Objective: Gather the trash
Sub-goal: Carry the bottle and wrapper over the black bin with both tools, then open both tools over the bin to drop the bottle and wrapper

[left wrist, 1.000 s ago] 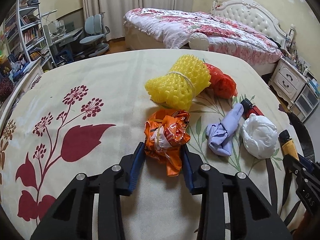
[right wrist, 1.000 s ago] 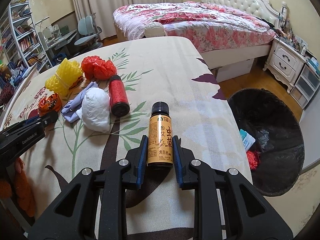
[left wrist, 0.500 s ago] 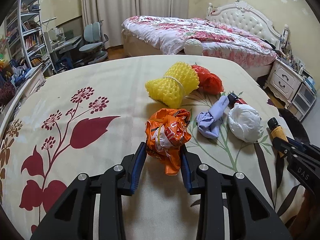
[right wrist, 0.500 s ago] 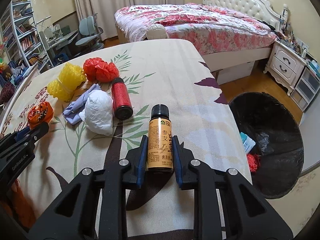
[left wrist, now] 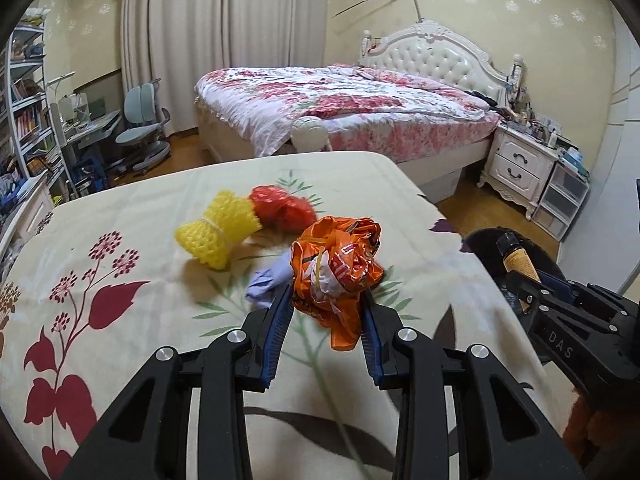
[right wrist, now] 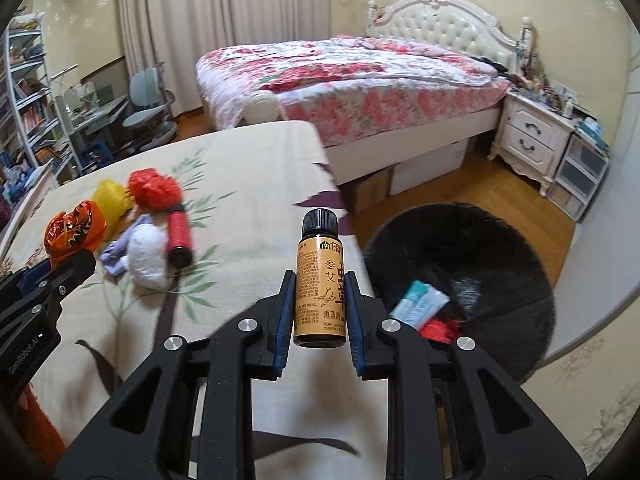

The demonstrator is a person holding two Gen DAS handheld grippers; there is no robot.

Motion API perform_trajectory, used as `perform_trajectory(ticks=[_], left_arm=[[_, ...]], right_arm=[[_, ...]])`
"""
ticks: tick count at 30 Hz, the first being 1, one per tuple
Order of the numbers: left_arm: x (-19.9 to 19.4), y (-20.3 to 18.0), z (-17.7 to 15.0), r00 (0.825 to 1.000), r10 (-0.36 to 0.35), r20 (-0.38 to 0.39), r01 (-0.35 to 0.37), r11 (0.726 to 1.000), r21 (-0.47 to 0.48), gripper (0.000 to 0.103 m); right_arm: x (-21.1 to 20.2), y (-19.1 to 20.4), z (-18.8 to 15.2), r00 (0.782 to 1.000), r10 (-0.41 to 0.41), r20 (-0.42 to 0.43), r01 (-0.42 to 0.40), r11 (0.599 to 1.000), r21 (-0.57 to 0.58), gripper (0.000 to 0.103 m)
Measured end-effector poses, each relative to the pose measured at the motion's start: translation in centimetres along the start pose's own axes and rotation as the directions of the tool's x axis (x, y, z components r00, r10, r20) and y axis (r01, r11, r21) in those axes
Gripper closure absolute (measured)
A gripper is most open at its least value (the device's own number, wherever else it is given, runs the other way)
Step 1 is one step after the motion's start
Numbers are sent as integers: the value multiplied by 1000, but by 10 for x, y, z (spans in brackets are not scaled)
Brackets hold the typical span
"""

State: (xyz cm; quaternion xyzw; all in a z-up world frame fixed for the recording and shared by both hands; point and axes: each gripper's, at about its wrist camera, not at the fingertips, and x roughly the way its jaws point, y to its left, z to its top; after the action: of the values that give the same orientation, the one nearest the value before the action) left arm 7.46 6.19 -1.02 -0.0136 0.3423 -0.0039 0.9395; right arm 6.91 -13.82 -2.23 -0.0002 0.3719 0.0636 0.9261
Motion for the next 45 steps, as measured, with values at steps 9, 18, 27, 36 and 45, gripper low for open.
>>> perform_trajectory(ticks=[9,18,27,36,45], left_arm=[[22,-71,18,997,-77,12,76,995,68,68],[50,-121,26,994,-105,-6,105,987,120,68],[75,-161,28,993,-111,-29,114,979,171,68],[97,-182,31,990,-118,-74,130,971,199,68],[114,-197,30,988,-113,-108,135,965,227,64]], right_arm=[[-2,-63,0,992,-125,23,123,990,70,80],[8,-110,0,981,-192,11,188,972,140,80],[22,-142,0,975,-221,-6,217,955,201,80],[32,-162,-2,972,-234,-34,235,943,234,80],[38,-168,-1,970,-238,-46,242,938,248,80]])
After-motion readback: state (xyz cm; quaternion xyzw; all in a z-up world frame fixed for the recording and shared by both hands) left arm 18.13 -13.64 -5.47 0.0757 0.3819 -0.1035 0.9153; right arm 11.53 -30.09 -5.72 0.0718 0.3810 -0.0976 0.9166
